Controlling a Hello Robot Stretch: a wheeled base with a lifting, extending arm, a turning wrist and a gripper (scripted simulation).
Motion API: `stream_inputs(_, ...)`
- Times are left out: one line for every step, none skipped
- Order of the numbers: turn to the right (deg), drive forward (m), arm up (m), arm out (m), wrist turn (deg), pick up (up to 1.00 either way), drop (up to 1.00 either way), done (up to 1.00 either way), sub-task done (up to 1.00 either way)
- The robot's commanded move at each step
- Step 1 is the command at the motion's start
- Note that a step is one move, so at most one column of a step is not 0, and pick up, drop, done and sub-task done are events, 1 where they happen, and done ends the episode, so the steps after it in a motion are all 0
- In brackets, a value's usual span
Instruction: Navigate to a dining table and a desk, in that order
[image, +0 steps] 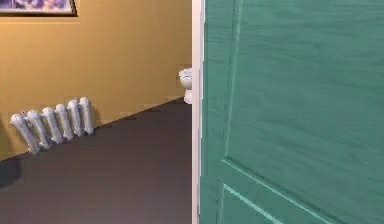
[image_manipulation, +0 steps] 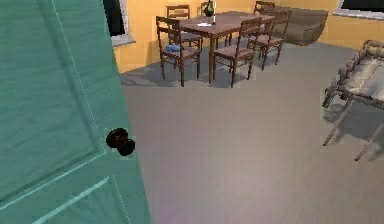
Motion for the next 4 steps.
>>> stream_inputs(-15.0,0.00,0.00,0.00,0.0,0.00,0.00,0.00,0.00)
stream_inputs(0.0,0.35,0.00,0.00,0.0,0.00,0.00,0.00,0.00)
stream_inputs(-27.0,0.00,0.00,0.00,0.0,0.00,0.00,0.00,0.00)
stream_inputs(0.0,0.45,0.00,0.00,0.0,0.00,0.00,0.00,0.00)
